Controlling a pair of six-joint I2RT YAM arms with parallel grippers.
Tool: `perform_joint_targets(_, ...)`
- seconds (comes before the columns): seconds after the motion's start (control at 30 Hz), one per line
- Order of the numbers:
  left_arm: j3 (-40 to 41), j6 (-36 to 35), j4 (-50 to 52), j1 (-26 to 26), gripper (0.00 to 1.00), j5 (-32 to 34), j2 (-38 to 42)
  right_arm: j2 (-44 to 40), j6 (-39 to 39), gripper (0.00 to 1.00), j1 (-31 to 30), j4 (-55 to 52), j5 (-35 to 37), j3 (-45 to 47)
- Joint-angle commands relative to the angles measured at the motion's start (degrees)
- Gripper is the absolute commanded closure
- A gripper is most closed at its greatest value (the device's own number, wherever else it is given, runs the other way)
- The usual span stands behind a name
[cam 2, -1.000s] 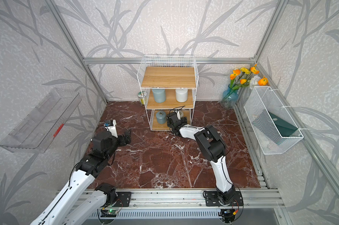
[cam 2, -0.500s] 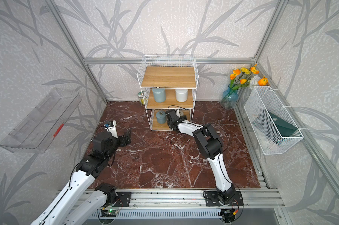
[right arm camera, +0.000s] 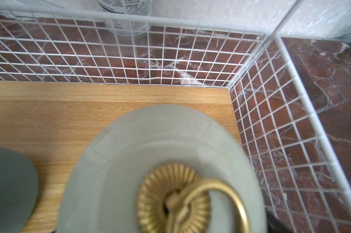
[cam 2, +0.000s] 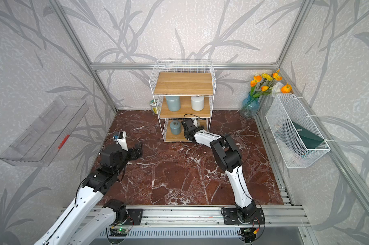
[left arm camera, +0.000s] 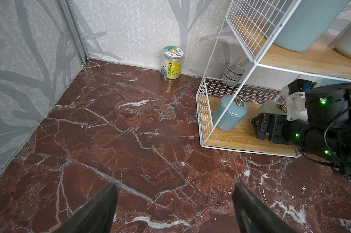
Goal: Remove the tea canisters from the shelf
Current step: Pick up the tea canister from the shelf.
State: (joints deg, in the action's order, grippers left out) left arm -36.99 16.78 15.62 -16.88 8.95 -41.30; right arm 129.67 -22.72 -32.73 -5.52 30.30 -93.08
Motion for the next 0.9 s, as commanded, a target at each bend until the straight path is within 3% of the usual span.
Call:
perform_joint_targets(0.0,0.9,0.4,-0.9,-0.3,0.1,0.6,0.6,1.2,-0.5,0.1,1.3,-0.7,-0.4,-4.0)
perform_joint_targets(0.3,1.0,0.3,-0.9,-0.4,0.09,0.6,1.0,2.0,-1.2,0.21,2.0,-1.9,-1.7,-5.3)
perform_joint_targets(0.87,1.0,0.5,-1.1,-0.4,0.09,0.3,0.7,-6.4,-1.3,0.29,1.1,7.4,-3.6,8.5)
